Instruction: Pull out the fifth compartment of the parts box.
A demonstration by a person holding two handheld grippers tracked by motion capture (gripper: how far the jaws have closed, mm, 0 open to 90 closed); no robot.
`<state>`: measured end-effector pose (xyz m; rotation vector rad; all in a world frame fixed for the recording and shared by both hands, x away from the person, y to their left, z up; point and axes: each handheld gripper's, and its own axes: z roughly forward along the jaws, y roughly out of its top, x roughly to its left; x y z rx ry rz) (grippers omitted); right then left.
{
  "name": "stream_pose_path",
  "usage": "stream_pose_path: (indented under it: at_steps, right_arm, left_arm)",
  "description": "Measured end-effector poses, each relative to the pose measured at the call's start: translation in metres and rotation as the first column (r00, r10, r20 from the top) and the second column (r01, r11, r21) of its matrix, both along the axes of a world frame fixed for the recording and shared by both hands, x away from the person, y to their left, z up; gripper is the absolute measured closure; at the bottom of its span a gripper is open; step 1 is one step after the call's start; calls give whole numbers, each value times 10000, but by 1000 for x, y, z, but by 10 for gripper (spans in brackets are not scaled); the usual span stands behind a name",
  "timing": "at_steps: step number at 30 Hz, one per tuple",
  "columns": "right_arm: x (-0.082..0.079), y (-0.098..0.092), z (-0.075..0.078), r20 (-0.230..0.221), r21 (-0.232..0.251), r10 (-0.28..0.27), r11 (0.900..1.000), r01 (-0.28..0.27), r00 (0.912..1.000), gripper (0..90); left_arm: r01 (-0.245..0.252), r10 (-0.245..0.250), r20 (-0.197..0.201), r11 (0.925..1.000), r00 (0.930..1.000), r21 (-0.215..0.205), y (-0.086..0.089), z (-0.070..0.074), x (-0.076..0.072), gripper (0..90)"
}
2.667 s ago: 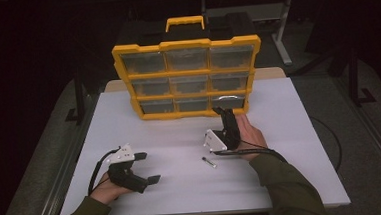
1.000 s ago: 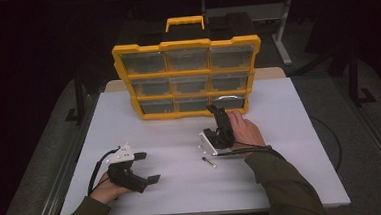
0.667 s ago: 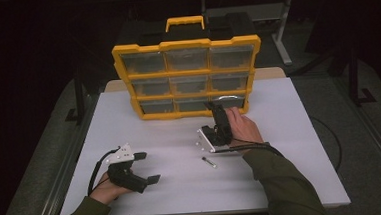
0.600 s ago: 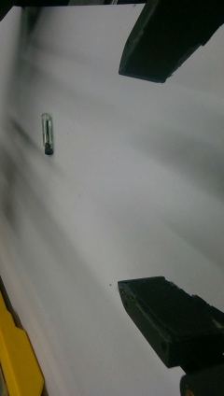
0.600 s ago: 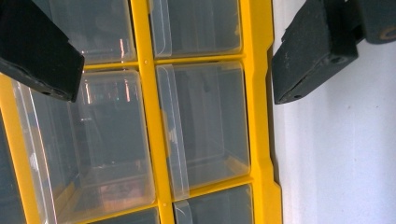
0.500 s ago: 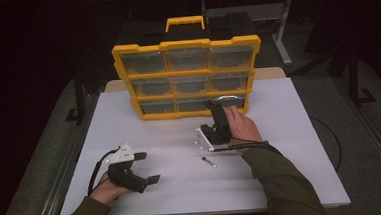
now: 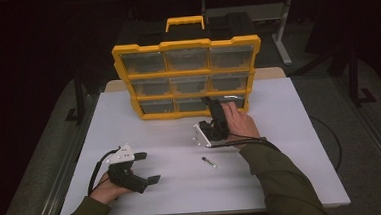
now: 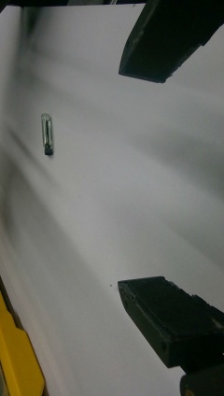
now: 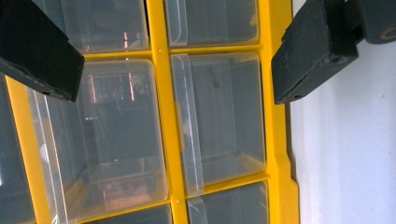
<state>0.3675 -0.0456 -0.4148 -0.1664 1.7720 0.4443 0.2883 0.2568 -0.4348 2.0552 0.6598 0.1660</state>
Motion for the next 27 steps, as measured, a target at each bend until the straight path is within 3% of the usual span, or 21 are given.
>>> stream_pose_path:
  at_steps: [27]
  right_arm:
    - [18,10,17,363,-118,-79,9999,84,9993,18]
  left_arm:
    - [-9,9,-32,10000,10000,-62,0,0,0,0]
